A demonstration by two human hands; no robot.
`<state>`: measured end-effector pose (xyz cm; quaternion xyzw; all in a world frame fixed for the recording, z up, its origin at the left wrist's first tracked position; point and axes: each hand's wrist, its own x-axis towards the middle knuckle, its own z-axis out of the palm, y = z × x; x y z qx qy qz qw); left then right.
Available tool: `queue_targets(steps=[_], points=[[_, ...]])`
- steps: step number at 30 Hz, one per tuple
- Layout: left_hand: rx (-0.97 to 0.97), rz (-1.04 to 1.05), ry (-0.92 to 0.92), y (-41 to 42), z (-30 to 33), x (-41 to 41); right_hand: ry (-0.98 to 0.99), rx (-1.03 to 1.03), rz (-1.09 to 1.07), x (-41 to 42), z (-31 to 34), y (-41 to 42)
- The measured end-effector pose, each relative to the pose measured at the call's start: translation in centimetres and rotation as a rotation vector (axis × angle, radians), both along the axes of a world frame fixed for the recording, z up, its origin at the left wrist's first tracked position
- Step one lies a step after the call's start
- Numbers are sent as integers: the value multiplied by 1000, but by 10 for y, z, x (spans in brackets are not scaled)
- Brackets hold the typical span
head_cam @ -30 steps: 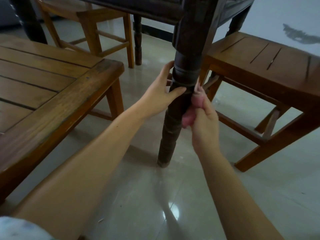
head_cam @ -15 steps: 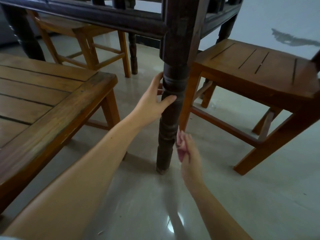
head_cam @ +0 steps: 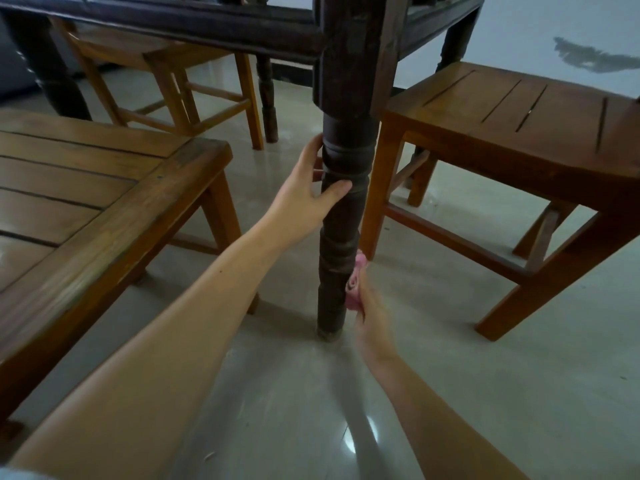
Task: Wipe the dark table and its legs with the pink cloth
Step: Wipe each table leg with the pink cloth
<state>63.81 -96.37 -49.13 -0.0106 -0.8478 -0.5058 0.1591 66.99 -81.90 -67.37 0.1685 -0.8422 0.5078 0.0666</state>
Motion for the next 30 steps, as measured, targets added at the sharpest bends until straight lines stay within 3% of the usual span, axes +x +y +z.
queue_targets(steps=[3,6,8,12,17,20,22,30], points=[[-4,-11,-5,-2,-1,0,-118,-56,22,5,-25,15],[-2,-7,0,-2,-2,0,-275,25,122,9,-40,19],[17,-4,-24,-2,-2,0,-445,101,203,16,-30,22],[57,-25,-214,-3,15,7,-743,-29,62,23,43,18],[-100,42,-538,-5,45,65,-650,103,161,36,158,30],[-213,46,-729,-5,77,116,-736,58,87,49,227,28],[-284,11,-812,-4,115,146,-696,186,132,62,275,24],[-673,-43,-733,-29,297,213,-559,357,346,88,472,-17]])
